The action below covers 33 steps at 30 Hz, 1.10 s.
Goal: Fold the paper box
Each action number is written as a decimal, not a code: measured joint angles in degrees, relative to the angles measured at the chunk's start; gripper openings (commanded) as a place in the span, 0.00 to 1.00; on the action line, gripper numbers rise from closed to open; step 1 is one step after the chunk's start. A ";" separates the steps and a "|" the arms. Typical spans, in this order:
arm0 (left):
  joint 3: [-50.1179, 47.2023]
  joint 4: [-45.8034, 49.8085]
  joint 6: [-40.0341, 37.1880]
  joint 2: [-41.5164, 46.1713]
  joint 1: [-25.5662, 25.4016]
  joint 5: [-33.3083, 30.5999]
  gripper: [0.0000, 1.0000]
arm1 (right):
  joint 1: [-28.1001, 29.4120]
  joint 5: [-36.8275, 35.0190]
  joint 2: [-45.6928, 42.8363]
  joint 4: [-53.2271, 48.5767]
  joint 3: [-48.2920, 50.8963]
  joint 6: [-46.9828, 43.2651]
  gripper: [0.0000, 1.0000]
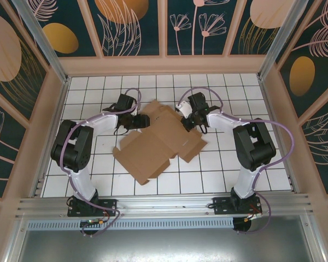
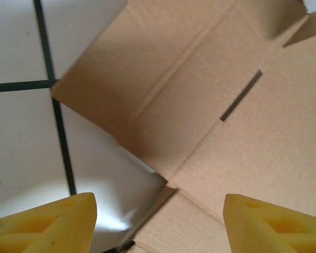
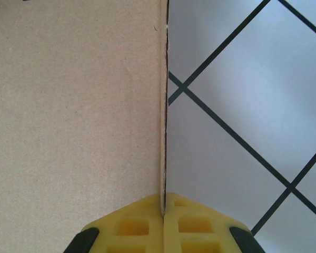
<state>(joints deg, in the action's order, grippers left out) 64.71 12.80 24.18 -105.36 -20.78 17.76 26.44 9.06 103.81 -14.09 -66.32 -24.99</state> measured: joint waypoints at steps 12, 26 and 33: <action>-1.97 -1.49 0.02 -0.02 -0.57 10.67 0.60 | 0.00 0.00 0.26 -0.50 -0.20 -0.20 0.00; -0.72 -1.86 0.50 -4.63 -1.73 13.29 0.63 | 0.13 -0.48 0.42 -1.22 -0.50 -0.20 0.00; -0.70 -4.68 1.38 -2.56 -2.05 12.76 0.99 | 0.63 -1.99 0.42 -1.14 -0.50 -0.17 0.00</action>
<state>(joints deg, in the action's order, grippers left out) 64.01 8.12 25.56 -107.92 -22.83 30.52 27.07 7.07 104.22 -15.22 -66.83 -25.17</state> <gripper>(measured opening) 0.917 0.051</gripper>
